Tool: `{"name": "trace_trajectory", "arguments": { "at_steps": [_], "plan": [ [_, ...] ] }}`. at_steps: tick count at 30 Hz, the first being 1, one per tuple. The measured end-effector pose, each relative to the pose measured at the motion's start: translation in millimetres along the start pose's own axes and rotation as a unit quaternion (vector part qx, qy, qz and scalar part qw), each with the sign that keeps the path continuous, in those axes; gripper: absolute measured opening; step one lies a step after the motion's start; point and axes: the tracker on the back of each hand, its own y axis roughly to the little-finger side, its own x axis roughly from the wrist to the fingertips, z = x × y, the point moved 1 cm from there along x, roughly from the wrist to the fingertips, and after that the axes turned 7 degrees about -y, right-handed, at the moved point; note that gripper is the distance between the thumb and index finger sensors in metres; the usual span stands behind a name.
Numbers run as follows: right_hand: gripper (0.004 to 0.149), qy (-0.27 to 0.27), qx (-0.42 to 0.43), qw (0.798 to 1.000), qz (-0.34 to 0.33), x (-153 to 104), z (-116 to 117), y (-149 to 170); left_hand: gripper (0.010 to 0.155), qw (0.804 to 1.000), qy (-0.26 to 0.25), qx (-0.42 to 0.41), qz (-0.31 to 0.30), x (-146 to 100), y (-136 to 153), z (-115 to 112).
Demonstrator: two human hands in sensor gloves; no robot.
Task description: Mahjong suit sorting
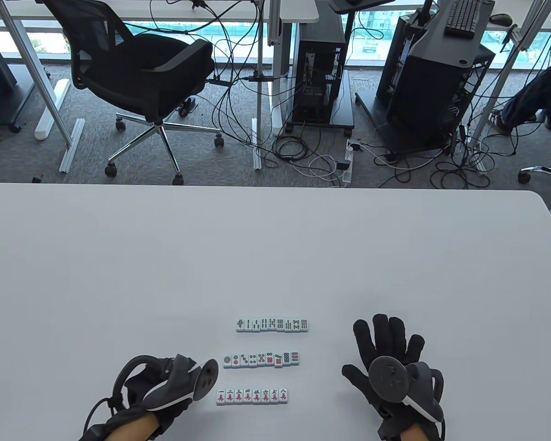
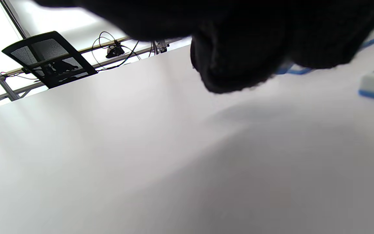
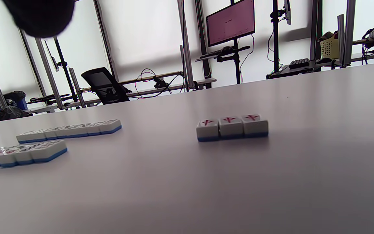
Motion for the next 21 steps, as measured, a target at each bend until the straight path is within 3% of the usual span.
{"name": "trace_trajectory", "arguments": {
  "at_steps": [5,9,15,21],
  "plan": [
    [0.084,0.002,0.003,1.000,-0.004,-0.2,0.2,-0.5,0.063,0.994,-0.064,-0.073,-0.055,21.5,-49.2,35.9],
    [0.084,0.005,0.006,1.000,-0.006,-0.3,0.1,-0.4,0.063,0.988,-0.073,-0.095,-0.099,33.4,-89.1,46.8],
    [0.084,0.005,0.008,1.000,-0.006,-0.7,0.1,0.5,0.063,0.986,-0.049,-0.050,-0.150,46.7,-139.0,35.3],
    [0.084,0.006,0.013,1.000,-0.009,-0.6,0.5,0.5,0.063,0.985,-0.020,-0.050,-0.166,52.2,-155.1,21.9]
  ]
}}
